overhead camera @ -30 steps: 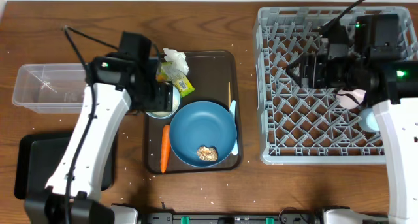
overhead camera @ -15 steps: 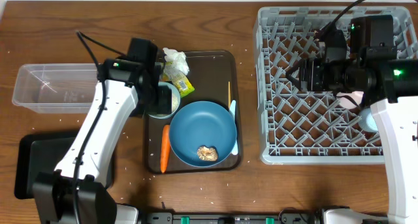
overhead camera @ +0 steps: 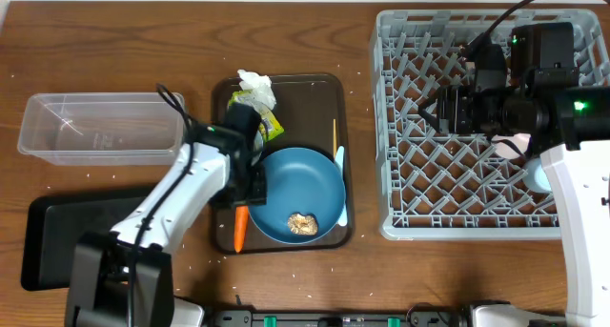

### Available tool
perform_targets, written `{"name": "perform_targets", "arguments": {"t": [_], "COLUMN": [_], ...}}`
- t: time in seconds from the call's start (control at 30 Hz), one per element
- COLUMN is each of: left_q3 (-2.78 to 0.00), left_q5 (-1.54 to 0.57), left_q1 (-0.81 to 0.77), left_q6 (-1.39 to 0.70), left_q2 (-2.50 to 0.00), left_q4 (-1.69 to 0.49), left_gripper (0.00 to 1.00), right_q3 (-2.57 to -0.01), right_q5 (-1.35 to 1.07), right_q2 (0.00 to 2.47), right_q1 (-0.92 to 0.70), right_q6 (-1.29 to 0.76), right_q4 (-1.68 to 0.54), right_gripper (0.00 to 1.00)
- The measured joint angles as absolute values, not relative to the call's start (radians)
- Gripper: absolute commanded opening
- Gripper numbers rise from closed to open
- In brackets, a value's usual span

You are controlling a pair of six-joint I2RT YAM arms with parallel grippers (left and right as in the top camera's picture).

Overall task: Sort waste into correct bins and load items into the dishwasher rack
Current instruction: 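Grasp the rim of the blue plate with the left gripper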

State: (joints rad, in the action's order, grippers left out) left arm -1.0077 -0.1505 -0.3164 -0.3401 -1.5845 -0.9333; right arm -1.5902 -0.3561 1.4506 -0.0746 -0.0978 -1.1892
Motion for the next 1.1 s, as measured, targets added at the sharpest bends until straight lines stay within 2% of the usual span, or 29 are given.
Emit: {"name": "perform_targets", "arguments": {"t": [0.2, 0.4, 0.53, 0.57, 0.7, 0.8, 1.1], "left_q3": [-0.928, -0.889, -0.889, -0.889, -0.889, -0.897, -1.057], "left_q5": [-0.127, -0.109, -0.109, -0.110, -0.113, -0.115, -0.072], "left_q1": [-0.320, -0.319, -0.319, -0.320, -0.320, -0.320, -0.324], "left_q6": [-0.379, -0.418, -0.423, -0.423, -0.424, -0.421, -0.419], "left_q2": [-1.584, -1.584, -1.584, -1.584, -1.584, -1.584, -1.490], "left_q4": [-0.843, -0.825, -0.827, -0.827, -0.830, -0.878, -1.019], "left_gripper": [0.38, 0.22, 0.20, 0.20, 0.37, 0.42, 0.44], "right_q3": [-1.590, -1.590, -1.590, -1.590, -1.590, -1.590, -1.590], "right_q5": [-0.351, -0.344, -0.342, -0.341, -0.340, -0.340, -0.319], "right_q2": [1.451, 1.451, 1.451, 1.451, 1.451, 1.451, 1.451], "right_q1": [-0.075, -0.075, -0.075, -0.075, -0.075, -0.075, -0.075], "right_q6": [-0.098, -0.098, -0.098, -0.098, -0.098, -0.098, -0.098], "right_q4": [-1.190, -1.192, -1.192, -1.192, -1.192, -1.193, -1.196], "right_gripper": [0.64, 0.64, 0.64, 0.64, 0.64, 0.64, 0.66]}}
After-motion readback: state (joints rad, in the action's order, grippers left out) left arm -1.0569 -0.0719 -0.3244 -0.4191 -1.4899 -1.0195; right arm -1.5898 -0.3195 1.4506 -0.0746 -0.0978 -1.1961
